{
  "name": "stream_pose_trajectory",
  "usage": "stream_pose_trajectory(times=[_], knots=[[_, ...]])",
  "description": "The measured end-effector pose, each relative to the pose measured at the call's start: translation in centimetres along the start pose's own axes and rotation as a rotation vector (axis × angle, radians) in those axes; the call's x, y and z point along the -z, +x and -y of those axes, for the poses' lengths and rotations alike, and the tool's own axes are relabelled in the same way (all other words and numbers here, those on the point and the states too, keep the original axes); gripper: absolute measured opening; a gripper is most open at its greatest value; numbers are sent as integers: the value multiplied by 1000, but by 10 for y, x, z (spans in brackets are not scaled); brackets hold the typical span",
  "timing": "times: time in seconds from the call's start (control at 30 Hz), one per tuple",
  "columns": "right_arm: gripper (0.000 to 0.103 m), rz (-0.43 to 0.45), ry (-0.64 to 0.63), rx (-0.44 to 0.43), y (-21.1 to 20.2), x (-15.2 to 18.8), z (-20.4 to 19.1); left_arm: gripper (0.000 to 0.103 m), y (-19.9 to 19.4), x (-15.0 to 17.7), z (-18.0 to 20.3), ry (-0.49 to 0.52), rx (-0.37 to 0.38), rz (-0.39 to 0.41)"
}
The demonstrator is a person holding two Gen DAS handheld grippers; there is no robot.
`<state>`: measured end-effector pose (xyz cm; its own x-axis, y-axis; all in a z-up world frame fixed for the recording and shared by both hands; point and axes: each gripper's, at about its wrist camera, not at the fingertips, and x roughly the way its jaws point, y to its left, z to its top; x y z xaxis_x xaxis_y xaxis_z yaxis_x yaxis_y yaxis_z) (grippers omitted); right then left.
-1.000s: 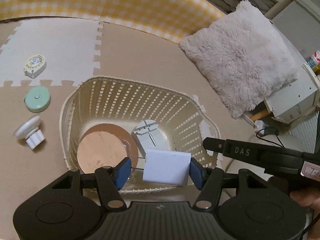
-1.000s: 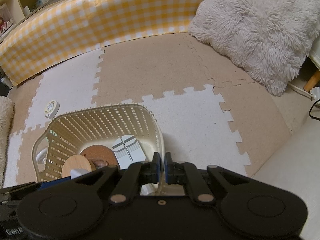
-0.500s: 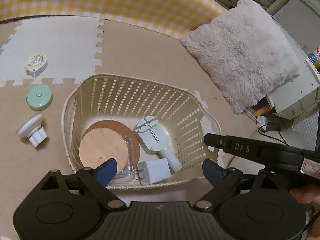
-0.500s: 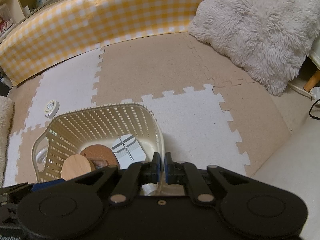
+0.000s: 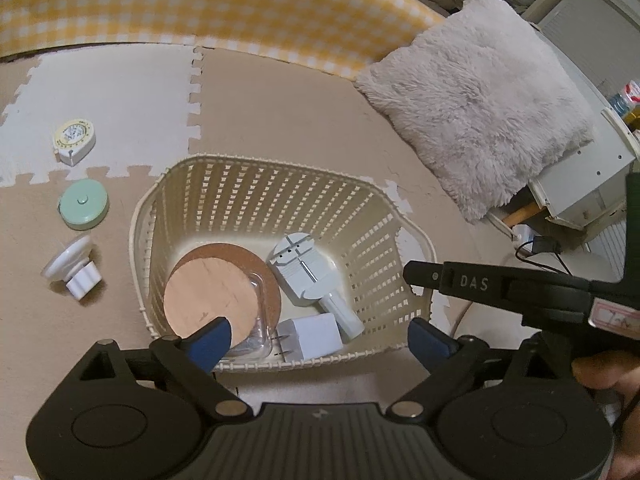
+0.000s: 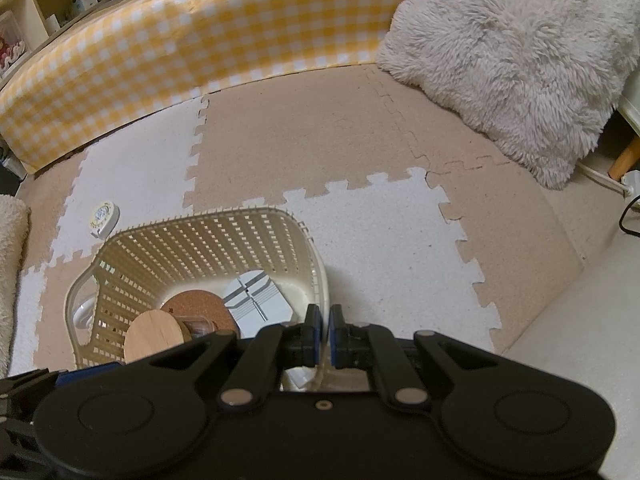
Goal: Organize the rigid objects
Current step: 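Raise the left tool away from the basket toward the remaining objects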
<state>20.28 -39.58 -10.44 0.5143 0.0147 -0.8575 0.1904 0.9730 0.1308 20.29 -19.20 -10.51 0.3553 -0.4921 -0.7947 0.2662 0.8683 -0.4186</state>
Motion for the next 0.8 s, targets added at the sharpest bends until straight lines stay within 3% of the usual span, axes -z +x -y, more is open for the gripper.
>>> stream_pose_trajectory(times=[0.33,0.8], knots=[[5,0,4,-4,0,0,1,101,-31,0,12,104,9,47],[5,-1,5,-5,0,0,1,103,-103,-27,13,191,-11,267]])
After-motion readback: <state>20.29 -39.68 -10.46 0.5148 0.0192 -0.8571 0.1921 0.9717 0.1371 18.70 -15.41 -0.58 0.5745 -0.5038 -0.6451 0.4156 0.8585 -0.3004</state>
